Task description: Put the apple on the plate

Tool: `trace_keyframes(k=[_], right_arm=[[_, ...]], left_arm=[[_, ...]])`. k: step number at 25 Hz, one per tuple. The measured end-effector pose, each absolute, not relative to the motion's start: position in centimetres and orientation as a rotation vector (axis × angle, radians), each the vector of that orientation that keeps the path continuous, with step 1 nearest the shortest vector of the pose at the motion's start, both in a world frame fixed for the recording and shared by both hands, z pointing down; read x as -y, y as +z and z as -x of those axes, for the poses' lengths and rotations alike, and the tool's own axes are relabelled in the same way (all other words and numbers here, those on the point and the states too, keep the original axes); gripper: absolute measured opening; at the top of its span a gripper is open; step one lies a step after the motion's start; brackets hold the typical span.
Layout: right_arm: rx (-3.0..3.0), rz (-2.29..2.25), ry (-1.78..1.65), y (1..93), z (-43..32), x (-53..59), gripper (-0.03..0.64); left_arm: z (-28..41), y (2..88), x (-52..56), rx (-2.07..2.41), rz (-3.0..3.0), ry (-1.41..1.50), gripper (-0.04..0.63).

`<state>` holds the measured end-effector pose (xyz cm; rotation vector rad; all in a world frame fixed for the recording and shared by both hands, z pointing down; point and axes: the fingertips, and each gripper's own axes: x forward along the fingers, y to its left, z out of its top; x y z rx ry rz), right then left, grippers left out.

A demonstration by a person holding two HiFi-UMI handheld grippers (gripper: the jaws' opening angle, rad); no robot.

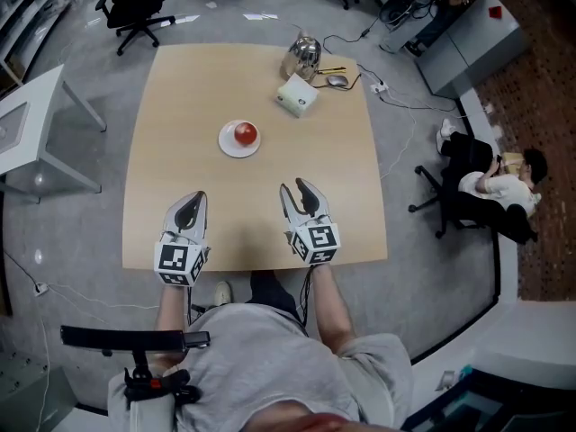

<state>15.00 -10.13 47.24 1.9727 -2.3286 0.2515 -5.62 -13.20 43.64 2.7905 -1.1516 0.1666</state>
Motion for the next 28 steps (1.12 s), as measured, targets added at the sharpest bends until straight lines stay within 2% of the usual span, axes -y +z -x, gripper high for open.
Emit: trace_keyframes(k=[28], right_arm=[[2.234, -2.197, 0.198, 44.4, -15.4, 2.2, 0.124]], left_arm=[[3.4, 41.6, 9.4, 0.968, -2.916, 0.134, 0.018]])
